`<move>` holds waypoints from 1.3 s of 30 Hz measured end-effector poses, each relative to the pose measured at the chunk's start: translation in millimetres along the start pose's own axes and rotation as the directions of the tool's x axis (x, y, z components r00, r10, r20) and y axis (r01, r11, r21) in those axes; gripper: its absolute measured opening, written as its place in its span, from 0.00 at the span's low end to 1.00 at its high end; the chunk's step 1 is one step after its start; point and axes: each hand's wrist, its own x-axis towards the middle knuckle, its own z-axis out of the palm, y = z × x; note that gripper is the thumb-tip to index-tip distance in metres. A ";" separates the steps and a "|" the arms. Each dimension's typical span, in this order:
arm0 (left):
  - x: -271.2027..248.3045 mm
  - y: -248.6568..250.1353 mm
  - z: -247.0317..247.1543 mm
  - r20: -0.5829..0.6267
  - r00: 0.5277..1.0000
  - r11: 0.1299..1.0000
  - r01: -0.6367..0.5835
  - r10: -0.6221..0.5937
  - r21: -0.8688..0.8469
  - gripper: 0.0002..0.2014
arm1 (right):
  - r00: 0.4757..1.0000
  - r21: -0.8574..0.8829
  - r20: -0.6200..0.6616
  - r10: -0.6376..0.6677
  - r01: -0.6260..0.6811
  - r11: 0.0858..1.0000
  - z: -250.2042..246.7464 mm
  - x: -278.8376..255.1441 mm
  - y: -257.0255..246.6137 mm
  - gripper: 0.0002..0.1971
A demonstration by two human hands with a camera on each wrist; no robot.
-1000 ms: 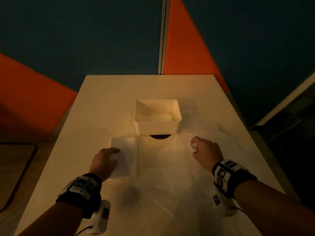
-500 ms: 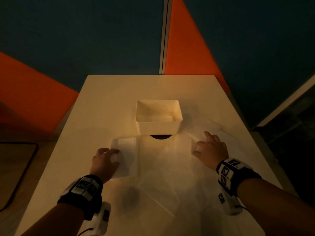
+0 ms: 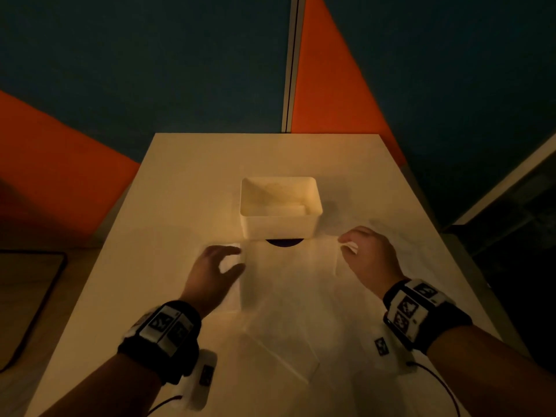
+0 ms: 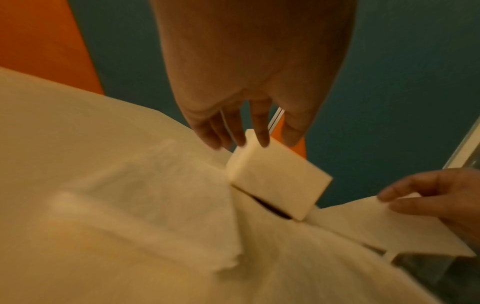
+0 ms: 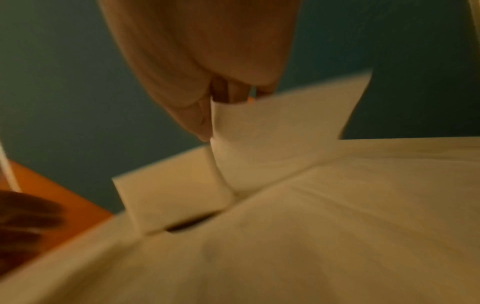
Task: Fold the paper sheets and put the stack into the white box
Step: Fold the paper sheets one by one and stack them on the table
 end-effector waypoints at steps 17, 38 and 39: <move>-8.3 77.2 17.8 0.569 0.809 0.341 0.499 0.145 -0.796 0.14 | 0.914 0.412 0.013 -0.405 0.364 0.835 -8.9 -35.2 -97.0 0.12; -3.7 76.2 -5.9 0.415 0.897 0.400 0.329 0.149 -0.855 0.21 | 0.843 0.797 0.522 0.131 -0.536 0.279 -44.6 -16.8 -45.7 0.16; -3.6 75.0 -4.9 0.420 0.896 0.436 0.323 0.145 -0.840 0.21 | 0.852 0.808 0.506 0.139 -0.524 0.269 -44.0 -15.8 -45.0 0.16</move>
